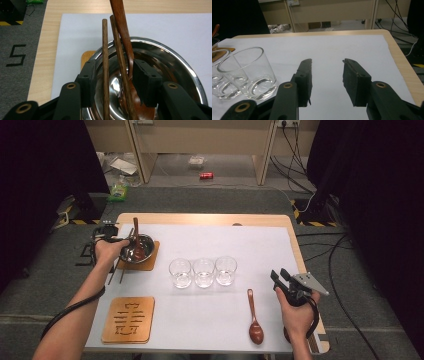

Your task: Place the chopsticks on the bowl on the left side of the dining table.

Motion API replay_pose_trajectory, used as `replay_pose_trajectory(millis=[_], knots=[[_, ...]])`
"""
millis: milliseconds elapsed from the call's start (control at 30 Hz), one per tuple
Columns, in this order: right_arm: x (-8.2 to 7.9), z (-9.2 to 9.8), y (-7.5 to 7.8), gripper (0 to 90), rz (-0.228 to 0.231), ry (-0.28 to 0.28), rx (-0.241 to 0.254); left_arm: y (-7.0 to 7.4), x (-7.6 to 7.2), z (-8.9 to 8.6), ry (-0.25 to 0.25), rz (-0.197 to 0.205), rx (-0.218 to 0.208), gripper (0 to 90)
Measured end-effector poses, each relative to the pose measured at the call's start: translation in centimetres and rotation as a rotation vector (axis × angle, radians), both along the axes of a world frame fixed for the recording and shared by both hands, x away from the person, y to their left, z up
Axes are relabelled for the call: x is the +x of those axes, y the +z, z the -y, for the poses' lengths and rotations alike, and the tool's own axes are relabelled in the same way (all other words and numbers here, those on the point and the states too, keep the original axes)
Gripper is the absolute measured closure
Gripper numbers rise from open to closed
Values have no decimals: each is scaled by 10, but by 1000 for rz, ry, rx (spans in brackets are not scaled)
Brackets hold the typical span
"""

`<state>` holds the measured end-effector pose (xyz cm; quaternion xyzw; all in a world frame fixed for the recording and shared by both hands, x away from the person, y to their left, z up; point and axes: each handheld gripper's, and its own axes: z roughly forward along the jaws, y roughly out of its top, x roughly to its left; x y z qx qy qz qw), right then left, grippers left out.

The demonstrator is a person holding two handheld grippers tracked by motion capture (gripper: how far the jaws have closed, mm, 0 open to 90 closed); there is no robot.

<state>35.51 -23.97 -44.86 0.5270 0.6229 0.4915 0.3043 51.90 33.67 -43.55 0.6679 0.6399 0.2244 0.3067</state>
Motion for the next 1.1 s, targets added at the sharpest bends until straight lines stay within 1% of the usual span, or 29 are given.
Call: replay_pose_trajectory(millis=[133,200,367,567,767,933,1100], knots=[[0,0,0,592,-3,1,-2,-4,0,1,3,-9,-2,598],[0,0,-1,592,-3,0,-2,-4,0,2,6,-5,6,628],[0,0,-1,592,-3,0,-4,-5,-1,4,20,4,8,705],[0,0,-1,591,-3,0,-5,-6,-1,5,29,-2,4,761],[0,0,-1,591,-5,1,-4,-6,-1,6,40,1,-4,763],[0,0,0,590,-5,0,-4,-6,-4,5,53,18,-26,711],[0,2,1,590,-2,-6,-8,-1,-11,2,37,32,-36,690]])
